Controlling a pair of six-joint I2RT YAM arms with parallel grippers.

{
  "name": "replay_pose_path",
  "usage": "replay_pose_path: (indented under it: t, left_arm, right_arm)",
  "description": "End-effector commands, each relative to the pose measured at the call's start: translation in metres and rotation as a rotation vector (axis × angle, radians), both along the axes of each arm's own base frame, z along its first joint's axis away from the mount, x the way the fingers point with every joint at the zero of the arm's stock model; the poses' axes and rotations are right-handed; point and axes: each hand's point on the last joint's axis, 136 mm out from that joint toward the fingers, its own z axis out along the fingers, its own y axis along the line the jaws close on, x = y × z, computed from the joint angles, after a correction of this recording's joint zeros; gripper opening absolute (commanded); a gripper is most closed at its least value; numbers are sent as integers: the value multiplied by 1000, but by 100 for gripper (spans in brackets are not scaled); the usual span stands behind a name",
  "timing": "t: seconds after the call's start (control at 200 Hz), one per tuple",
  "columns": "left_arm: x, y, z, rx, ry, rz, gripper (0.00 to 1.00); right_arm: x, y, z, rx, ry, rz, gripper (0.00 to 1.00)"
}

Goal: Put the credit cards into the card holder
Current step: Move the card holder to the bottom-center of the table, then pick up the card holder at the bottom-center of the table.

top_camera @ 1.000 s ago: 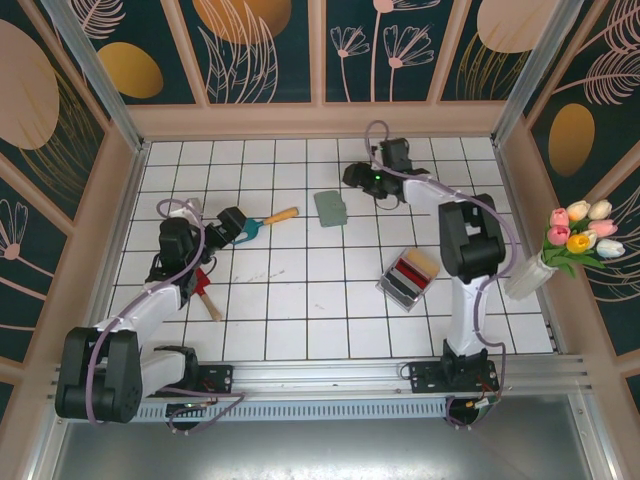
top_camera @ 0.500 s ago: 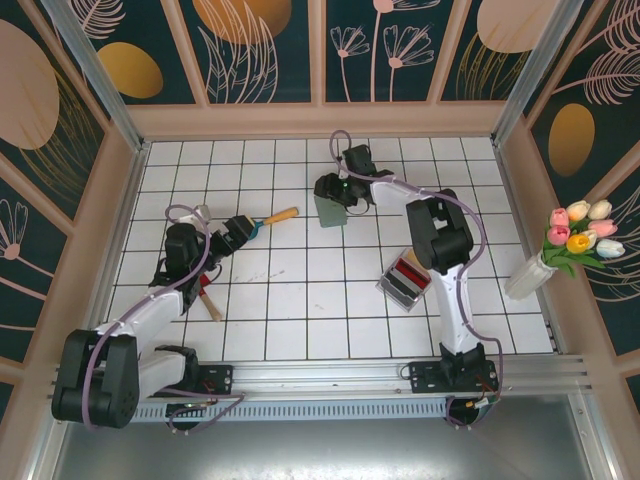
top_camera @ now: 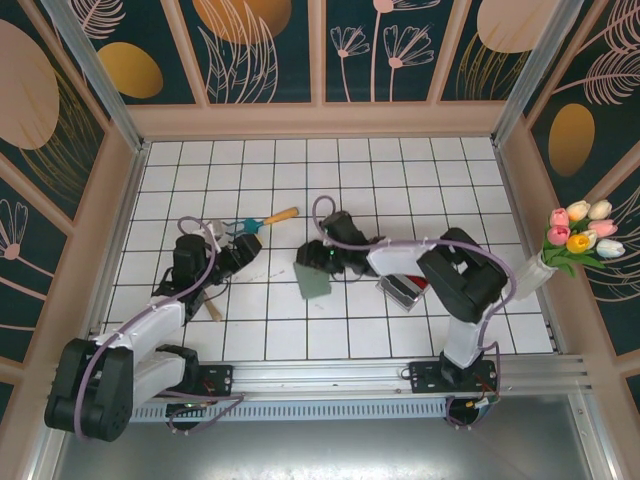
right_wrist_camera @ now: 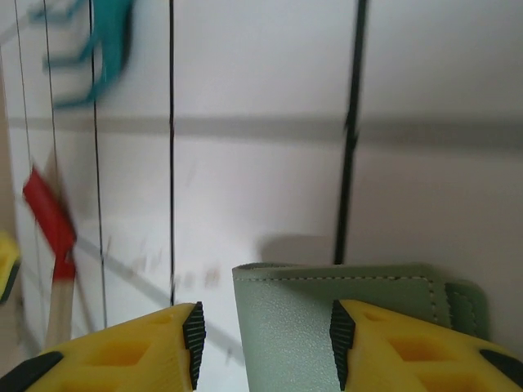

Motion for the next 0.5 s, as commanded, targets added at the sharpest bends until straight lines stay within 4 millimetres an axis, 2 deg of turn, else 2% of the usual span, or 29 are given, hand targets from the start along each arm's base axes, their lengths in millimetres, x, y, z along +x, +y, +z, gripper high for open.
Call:
replay_pose_path:
  t: [0.0, 0.065, 0.125, 0.28, 0.425, 0.495]
  left_arm:
    - [-19, -18, -14, -22, 86, -70, 82]
    - [-25, -29, -15, -27, 98, -95, 79]
    - [-30, -37, -18, -30, 124, -116, 77]
    - [-43, -65, -26, -17, 172, -166, 75]
    - [-44, -89, -42, 38, 226, -229, 66]
    - [-45, -100, -50, 69, 252, -256, 66]
  right_arm:
    - [0, -16, 15, 2, 37, -93, 49]
    - [7, -22, 30, -41, -17, -60, 49]
    - [7, -37, 26, -133, -27, -54, 48]
    - [-23, -51, 9, -162, 13, 30, 37]
    - [-42, -49, 7, -109, 30, 94, 24]
    - [-47, -48, 7, -111, 30, 112, 22]
